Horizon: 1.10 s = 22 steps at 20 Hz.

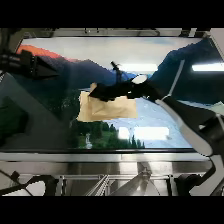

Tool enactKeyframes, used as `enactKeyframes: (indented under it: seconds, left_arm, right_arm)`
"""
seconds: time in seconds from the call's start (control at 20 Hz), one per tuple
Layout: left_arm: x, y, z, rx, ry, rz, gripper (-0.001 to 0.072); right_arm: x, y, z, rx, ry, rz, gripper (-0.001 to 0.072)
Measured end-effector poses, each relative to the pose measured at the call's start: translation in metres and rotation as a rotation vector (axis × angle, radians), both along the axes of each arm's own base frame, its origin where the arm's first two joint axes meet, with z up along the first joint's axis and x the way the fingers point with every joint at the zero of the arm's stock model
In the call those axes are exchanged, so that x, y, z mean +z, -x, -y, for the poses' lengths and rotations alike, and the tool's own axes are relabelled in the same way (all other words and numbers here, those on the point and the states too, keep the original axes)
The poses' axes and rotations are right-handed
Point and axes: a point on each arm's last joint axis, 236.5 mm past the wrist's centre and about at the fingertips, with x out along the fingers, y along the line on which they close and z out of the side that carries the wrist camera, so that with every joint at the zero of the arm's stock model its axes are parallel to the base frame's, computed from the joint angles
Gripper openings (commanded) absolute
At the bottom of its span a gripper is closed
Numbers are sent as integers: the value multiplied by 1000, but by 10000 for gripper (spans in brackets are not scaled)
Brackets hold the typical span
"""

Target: Fold the shirts.

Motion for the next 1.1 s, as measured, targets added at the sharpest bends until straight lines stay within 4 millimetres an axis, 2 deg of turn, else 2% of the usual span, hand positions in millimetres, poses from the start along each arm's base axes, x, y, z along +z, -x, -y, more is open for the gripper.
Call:
enactKeyframes:
  seconds: [0.1,0.15,0.25,0.3,0.35,0.45,0.5,0.55,0.65,0.75,0.8,0.9,1.0,1.1]
  left_arm:
    - [-4,7,-15,65,4,2,13]
    - [-5,10,-20,94,5,6,14]
    - [-7,13,-28,133,8,14,13]
    - [-7,15,-30,148,9,18,13]
    - [-6,16,-32,158,8,23,14]
    - [-4,19,-32,167,7,36,14]
    - [-2,21,-32,167,5,45,14]
    - [-1,22,-31,166,3,54,14]
    - [3,27,-28,157,-2,70,13]
    - [8,34,-22,136,-8,86,14]
    - [11,37,-20,130,-11,96,14]
    - [17,45,-16,116,-19,119,14]
    - [24,51,-13,111,-27,143,14]
    - [30,56,-11,110,-35,167,14]
  right_arm:
    - [-9,1,-13,4,0,-1,403]
    - [-9,-3,-13,2,-6,1,335]
    - [6,-14,3,3,-27,13,336]
    - [16,-23,19,2,-30,28,337]
    - [26,-33,40,-6,-23,34,337]
    - [38,-51,98,-33,45,41,344]
    - [39,-57,133,-57,106,35,433]
    - [35,-59,166,-81,171,21,678]
    - [17,-54,226,-127,292,-39,707]
    - [-10,-44,266,-160,374,-116,708]
    - [-24,-37,277,-162,401,-153,708]
    - [-50,-28,284,-154,422,-218,708]
    - [-70,-21,278,-135,402,-270,707]
    - [-82,-16,261,-109,354,-305,707]
